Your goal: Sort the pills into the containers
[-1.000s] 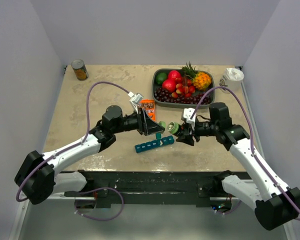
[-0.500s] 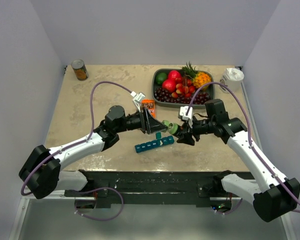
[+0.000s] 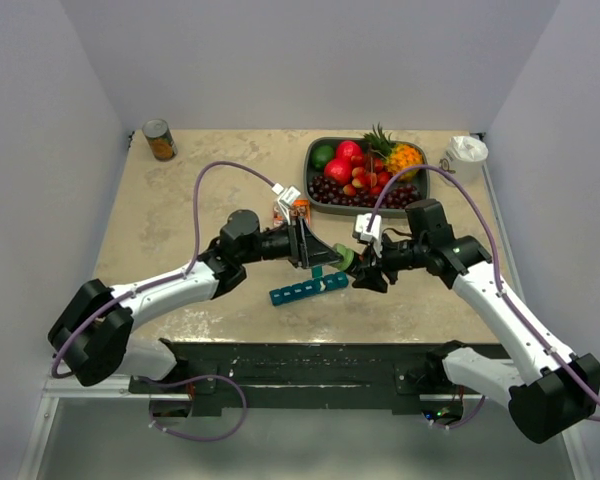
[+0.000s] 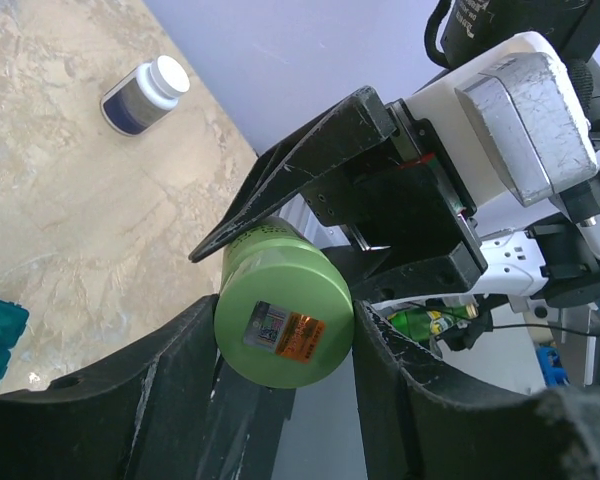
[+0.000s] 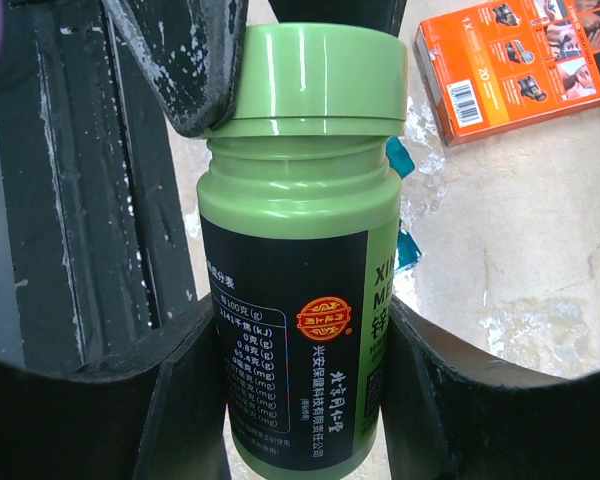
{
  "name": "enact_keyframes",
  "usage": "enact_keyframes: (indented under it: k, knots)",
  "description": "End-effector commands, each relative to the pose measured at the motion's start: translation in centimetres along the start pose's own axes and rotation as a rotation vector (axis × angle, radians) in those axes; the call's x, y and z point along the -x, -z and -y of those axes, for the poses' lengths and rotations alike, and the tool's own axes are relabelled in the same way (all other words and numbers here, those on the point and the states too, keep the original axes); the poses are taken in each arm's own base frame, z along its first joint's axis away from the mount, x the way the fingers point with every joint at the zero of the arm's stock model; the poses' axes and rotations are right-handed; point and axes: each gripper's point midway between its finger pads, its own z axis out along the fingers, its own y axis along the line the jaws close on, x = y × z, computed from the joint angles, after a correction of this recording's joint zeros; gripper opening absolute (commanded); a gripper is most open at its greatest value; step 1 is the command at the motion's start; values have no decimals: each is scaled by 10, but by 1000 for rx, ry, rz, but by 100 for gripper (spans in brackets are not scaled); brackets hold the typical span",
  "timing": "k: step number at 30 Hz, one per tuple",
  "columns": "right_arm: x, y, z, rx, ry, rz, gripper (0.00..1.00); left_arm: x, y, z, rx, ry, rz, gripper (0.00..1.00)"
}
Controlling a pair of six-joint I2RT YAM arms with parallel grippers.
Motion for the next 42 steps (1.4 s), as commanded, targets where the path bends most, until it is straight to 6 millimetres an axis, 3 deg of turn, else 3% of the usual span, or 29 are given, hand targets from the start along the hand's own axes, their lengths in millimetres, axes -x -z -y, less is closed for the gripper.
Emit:
enact_keyframes:
  k: [1, 4, 9, 12, 16, 19, 25, 29, 32, 34, 36, 40, 42]
  knots:
    - [22, 5, 8, -34, 48, 43, 0, 12, -4, 45, -172, -55, 10, 0]
    - [22, 9, 11, -59, 63, 23, 0, 4, -5, 41, -162, -76, -44, 0]
    - [27, 15, 17, -96, 102, -22, 0, -5, -11, 4, 33, -139, -152, 0]
    - [29, 16, 15, -91, 95, -39, 0, -8, -15, -6, 107, -186, -214, 0]
    - [38, 15, 4, -36, 55, -3, 0, -19, -19, -1, 67, -207, -288, 0]
    - [50, 15, -15, 59, 17, 64, 0, -32, -16, 4, 7, -212, -345, 0]
    - [80, 30, -77, 402, -21, 254, 0, -50, 11, 50, -301, -333, -417, 0]
    - [98, 45, -99, 559, -66, 363, 0, -53, 20, 54, -354, -457, -463, 0]
    - [98, 42, -98, 578, -96, 373, 0, -50, 18, 49, -310, -486, -471, 19]
    - [93, 37, -93, 549, -99, 358, 0, -42, 16, 52, -296, -501, -443, 38]
    - [91, 35, -90, 526, -91, 352, 0, -37, 16, 59, -298, -502, -420, 53]
    - [87, 32, -86, 484, -83, 331, 0, -19, 20, 89, -363, -580, -323, 74]
    - [85, 31, -84, 470, -74, 324, 0, -13, 23, 96, -366, -592, -293, 90]
